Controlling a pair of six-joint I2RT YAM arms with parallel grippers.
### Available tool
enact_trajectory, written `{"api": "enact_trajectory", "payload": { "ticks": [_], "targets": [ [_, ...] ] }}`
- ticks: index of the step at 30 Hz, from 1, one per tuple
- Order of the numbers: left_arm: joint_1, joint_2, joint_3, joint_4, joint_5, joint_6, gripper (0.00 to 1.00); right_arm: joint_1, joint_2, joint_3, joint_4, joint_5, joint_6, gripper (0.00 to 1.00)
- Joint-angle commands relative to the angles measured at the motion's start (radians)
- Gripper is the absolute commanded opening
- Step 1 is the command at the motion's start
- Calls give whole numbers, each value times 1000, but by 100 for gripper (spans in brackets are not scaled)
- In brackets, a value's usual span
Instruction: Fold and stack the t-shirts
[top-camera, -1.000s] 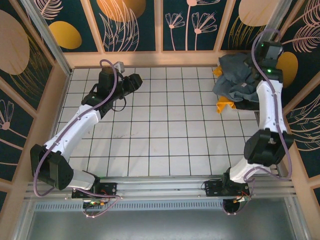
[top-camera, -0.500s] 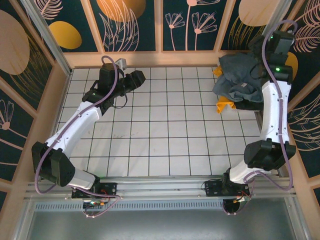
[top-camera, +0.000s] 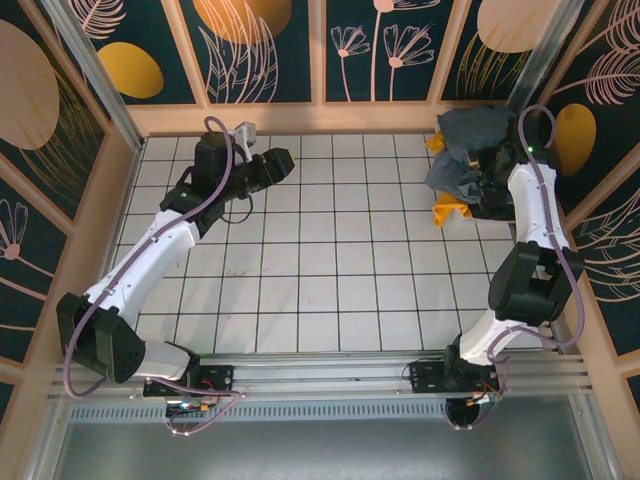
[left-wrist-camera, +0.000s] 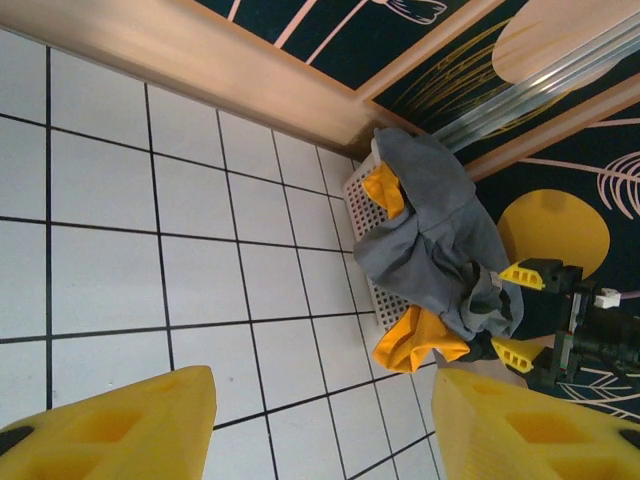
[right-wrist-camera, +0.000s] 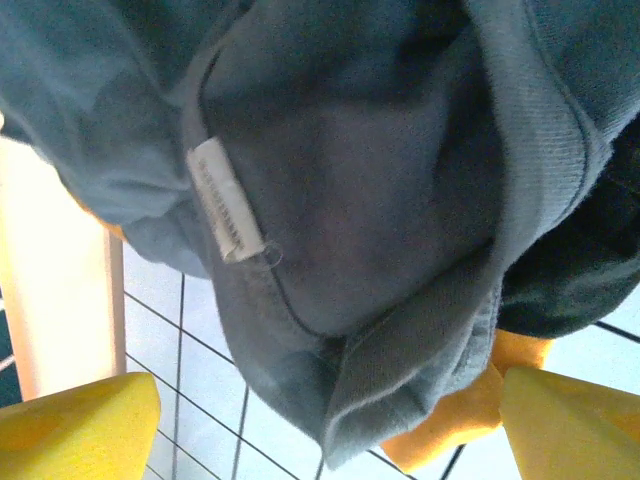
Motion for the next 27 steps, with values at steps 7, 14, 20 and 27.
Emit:
{"api": "enact_trajectory", "payload": {
  "ticks": [7, 14, 20, 27],
  "targets": [
    [-5, -59, -55, -3, -3, -16, 59, -18, 118, 74, 35, 0, 107, 85],
    [-5, -48, -42, 5, 8, -29, 55, -11, 113, 76, 75, 24, 147, 46],
    [-5, -26, -21, 4, 18, -30, 53, 16, 31, 106, 67, 103, 139, 10],
    [-5, -8, -2, 5, 26, -30, 50, 22, -26, 167, 103, 131, 76, 0]
  ]
}}
